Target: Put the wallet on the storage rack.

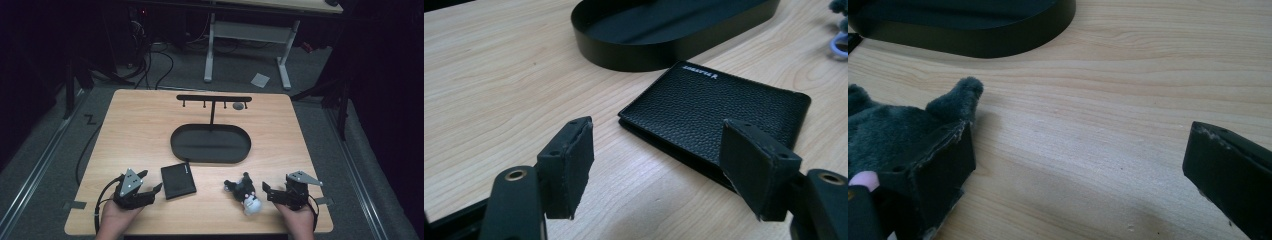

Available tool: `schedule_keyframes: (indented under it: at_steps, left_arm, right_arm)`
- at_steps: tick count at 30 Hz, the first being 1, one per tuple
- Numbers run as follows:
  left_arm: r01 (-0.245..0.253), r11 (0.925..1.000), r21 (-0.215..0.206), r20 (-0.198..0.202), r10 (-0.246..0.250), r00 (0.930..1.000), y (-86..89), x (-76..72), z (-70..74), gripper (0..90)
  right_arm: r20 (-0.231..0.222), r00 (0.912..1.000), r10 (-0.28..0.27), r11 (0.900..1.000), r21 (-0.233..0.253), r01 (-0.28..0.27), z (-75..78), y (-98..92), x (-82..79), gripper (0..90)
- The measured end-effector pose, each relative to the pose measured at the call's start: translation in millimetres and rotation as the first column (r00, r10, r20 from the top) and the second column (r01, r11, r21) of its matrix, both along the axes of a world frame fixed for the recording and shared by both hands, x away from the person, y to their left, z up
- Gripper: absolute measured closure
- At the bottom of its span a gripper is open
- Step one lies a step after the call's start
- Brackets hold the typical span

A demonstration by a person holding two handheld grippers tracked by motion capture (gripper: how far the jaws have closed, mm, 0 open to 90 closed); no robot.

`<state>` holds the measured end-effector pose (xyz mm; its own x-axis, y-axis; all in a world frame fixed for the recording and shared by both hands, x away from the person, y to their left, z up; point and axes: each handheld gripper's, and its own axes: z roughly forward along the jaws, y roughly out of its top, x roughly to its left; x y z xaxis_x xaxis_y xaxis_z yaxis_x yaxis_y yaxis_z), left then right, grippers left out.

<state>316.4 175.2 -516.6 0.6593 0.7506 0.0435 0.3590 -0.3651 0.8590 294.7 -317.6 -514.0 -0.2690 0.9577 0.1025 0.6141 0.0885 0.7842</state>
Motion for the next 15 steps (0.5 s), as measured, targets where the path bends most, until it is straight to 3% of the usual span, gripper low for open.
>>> schedule_keyframes:
  at_steps: [5, 10, 15]
  left_arm:
    - [0.032, 0.9994, 0.010, 0.024, -0.032, 0.9992, -7.0, -3.0, 2.0, 29.9]
    - [0.068, 0.9977, -0.004, 0.020, -0.068, 0.9975, -13.7, -5.3, 2.2, 27.9]
    - [0.134, 0.9909, 0.010, 0.005, -0.134, 0.9909, -25.8, -7.9, 0.7, 26.0]
  right_arm:
    - [0.006, 1.0000, -0.005, 1.000, 0.020, 0.005, -1.0, -1.4, -1.1, 3.8]
    - [0.012, 0.9999, -0.012, 1.000, 0.024, 0.011, -0.8, -0.8, -2.6, 6.1]
    - [0.027, 0.9996, 0.005, 1.000, 0.012, -0.006, 0.1, 1.4, -4.2, 6.7]
